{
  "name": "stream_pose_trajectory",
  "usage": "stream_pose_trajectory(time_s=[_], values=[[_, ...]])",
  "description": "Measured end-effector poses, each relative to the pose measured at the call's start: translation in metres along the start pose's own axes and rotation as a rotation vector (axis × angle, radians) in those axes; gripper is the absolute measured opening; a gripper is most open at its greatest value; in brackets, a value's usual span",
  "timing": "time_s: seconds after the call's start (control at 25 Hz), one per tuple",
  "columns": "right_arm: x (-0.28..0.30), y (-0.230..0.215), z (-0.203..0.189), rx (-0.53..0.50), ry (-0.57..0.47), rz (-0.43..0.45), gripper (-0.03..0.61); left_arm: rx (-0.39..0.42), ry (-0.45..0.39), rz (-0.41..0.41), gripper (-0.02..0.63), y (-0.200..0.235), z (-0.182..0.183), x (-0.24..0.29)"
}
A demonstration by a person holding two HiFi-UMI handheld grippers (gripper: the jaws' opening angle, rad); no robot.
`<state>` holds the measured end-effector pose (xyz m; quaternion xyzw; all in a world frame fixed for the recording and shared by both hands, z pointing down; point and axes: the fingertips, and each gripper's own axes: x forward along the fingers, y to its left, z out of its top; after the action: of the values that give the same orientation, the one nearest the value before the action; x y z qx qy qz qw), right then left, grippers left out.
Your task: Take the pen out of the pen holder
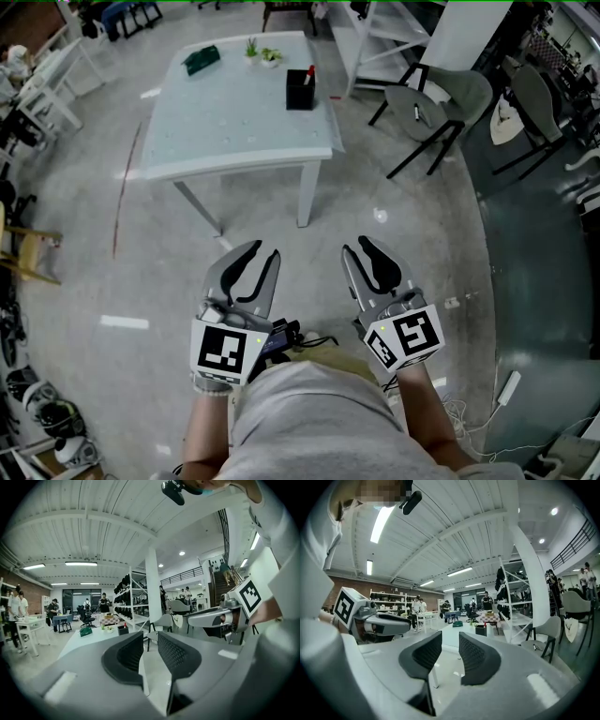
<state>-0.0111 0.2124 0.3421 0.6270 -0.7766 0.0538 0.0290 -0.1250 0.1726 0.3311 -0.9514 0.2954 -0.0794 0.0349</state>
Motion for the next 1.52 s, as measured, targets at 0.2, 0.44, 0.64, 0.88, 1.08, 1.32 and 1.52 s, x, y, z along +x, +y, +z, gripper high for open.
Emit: stream_pose_trajectory(time_s=[0.2,0.44,0.64,0.88,1.08,1.32,1.52], values=[[-0.007,-0.011,-0.004,0.009,0.0,0.002,0.109,0.016,0.005,0.013,0.095,-0.007,0.003,0.006],[-0.009,-0.021,-0.006,0.021,-0.001,0.015,0.109,0.014,0.014,0.036,0.095,-0.011,0.006,0.009],[-0.018,-0.031,-0.01,0.035,-0.001,0.004,0.109,0.016,0.015,0.022,0.095,-0.02,0.008,0.017],[-0.031,-0.039,-0.012,0.04,-0.009,-0.007,0.109,0.017,0.007,0.014,0.094,-0.035,0.01,0.024],[-0.039,-0.038,-0.015,0.036,-0.011,0.004,0.109,0.024,0.002,0.026,0.094,-0.042,0.008,0.023],[-0.044,-0.04,-0.021,0.043,-0.004,0.005,0.109,0.024,0.003,0.054,0.097,-0.041,0.008,0.02],[-0.039,-0.039,-0.021,0.037,-0.006,0.002,0.109,0.03,-0.007,0.062,0.097,-0.034,0.006,0.02]])
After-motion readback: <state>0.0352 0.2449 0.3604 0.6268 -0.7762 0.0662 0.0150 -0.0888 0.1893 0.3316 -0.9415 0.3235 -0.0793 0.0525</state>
